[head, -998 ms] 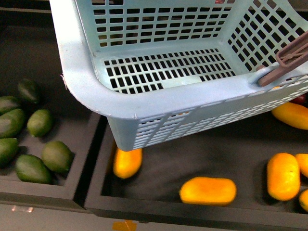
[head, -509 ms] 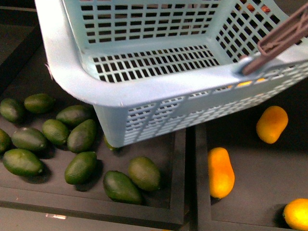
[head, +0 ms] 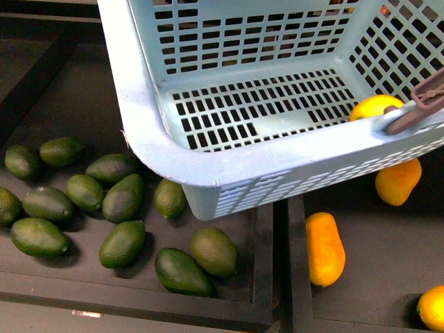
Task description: Pick lemon and mango into basket
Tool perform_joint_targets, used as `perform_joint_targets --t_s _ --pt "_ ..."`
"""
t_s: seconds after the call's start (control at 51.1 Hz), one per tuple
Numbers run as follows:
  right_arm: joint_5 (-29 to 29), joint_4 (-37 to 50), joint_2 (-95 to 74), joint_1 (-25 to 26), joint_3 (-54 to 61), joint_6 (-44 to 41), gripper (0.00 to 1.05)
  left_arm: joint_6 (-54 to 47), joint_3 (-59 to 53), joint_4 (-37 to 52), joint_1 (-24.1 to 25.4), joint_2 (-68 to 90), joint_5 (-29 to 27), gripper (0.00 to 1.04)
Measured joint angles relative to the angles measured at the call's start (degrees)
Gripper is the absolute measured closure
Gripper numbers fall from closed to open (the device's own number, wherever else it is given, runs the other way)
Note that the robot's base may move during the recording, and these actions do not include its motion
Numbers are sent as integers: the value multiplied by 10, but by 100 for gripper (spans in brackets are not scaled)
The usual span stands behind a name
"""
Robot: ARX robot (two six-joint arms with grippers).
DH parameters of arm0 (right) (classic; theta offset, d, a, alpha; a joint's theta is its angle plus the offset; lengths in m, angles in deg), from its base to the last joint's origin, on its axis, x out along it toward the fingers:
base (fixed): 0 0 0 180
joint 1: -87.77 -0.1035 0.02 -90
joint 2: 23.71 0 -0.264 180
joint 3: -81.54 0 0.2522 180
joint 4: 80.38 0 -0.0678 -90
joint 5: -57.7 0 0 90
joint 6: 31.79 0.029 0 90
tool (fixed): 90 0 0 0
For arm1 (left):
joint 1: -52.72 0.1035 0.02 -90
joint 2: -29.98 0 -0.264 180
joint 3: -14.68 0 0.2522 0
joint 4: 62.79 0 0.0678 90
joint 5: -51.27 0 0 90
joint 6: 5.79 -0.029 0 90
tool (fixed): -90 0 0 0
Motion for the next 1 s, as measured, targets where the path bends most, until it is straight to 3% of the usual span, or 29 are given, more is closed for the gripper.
perform_joint_targets --t_s 0.117,0.274,0.548,0.998 --pt "-57 85 -93 80 -30 -8 9 5 0 0 0 0 0 100" --pt "-120 197 -278 136 -87 -46 9 3 0 0 2 0 -6 100" --pt "-174 303 -603 90 -221 -77 9 2 0 0 4 0 -4 100" --pt "-168 262 -862 22 -436 -13 9 2 0 0 4 0 -6 100"
